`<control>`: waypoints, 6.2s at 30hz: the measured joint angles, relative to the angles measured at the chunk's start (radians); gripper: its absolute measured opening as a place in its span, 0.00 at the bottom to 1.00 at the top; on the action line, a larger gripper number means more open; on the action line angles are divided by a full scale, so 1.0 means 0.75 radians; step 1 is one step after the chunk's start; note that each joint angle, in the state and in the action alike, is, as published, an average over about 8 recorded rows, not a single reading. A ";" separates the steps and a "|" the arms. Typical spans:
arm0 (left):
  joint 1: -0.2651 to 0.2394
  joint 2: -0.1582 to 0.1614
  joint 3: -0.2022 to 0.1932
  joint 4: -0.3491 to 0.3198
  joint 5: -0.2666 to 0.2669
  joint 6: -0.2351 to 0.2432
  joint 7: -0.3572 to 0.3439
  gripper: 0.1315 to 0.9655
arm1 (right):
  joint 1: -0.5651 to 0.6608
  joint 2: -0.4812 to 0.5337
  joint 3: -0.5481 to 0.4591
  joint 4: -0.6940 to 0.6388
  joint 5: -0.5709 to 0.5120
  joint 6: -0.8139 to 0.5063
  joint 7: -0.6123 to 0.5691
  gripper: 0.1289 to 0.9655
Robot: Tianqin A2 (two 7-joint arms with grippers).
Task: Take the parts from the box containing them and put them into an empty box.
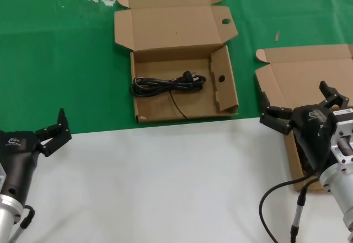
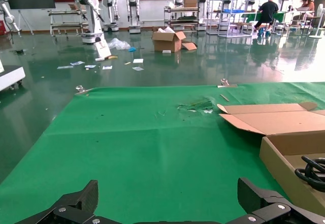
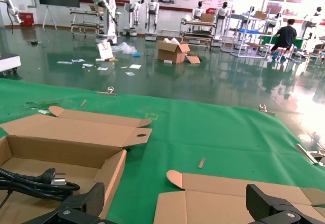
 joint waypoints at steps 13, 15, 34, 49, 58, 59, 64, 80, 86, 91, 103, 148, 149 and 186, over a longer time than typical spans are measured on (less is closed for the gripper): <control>0.000 0.000 0.000 0.000 0.000 0.000 0.000 1.00 | 0.000 0.000 0.000 0.000 0.000 0.000 0.000 1.00; 0.000 0.000 0.000 0.000 0.000 0.000 0.000 1.00 | 0.000 0.000 0.000 0.000 0.000 0.000 0.000 1.00; 0.000 0.000 0.000 0.000 0.000 0.000 0.000 1.00 | 0.000 0.000 0.000 0.000 0.000 0.000 0.000 1.00; 0.000 0.000 0.000 0.000 0.000 0.000 0.000 1.00 | 0.000 0.000 0.000 0.000 0.000 0.000 0.000 1.00; 0.000 0.000 0.000 0.000 0.000 0.000 0.000 1.00 | 0.000 0.000 0.000 0.000 0.000 0.000 0.000 1.00; 0.000 0.000 0.000 0.000 0.000 0.000 0.000 1.00 | 0.000 0.000 0.000 0.000 0.000 0.000 0.000 1.00; 0.000 0.000 0.000 0.000 0.000 0.000 0.000 1.00 | 0.000 0.000 0.000 0.000 0.000 0.000 0.000 1.00; 0.000 0.000 0.000 0.000 0.000 0.000 0.000 1.00 | 0.000 0.000 0.000 0.000 0.000 0.000 0.000 1.00; 0.000 0.000 0.000 0.000 0.000 0.000 0.000 1.00 | 0.000 0.000 0.000 0.000 0.000 0.000 0.000 1.00; 0.000 0.000 0.000 0.000 0.000 0.000 0.000 1.00 | 0.000 0.000 0.000 0.000 0.000 0.000 0.000 1.00; 0.000 0.000 0.000 0.000 0.000 0.000 0.000 1.00 | 0.000 0.000 0.000 0.000 0.000 0.000 0.000 1.00; 0.000 0.000 0.000 0.000 0.000 0.000 0.000 1.00 | 0.000 0.000 0.000 0.000 0.000 0.000 0.000 1.00; 0.000 0.000 0.000 0.000 0.000 0.000 0.000 1.00 | 0.000 0.000 0.000 0.000 0.000 0.000 0.000 1.00; 0.000 0.000 0.000 0.000 0.000 0.000 0.000 1.00 | 0.000 0.000 0.000 0.000 0.000 0.000 0.000 1.00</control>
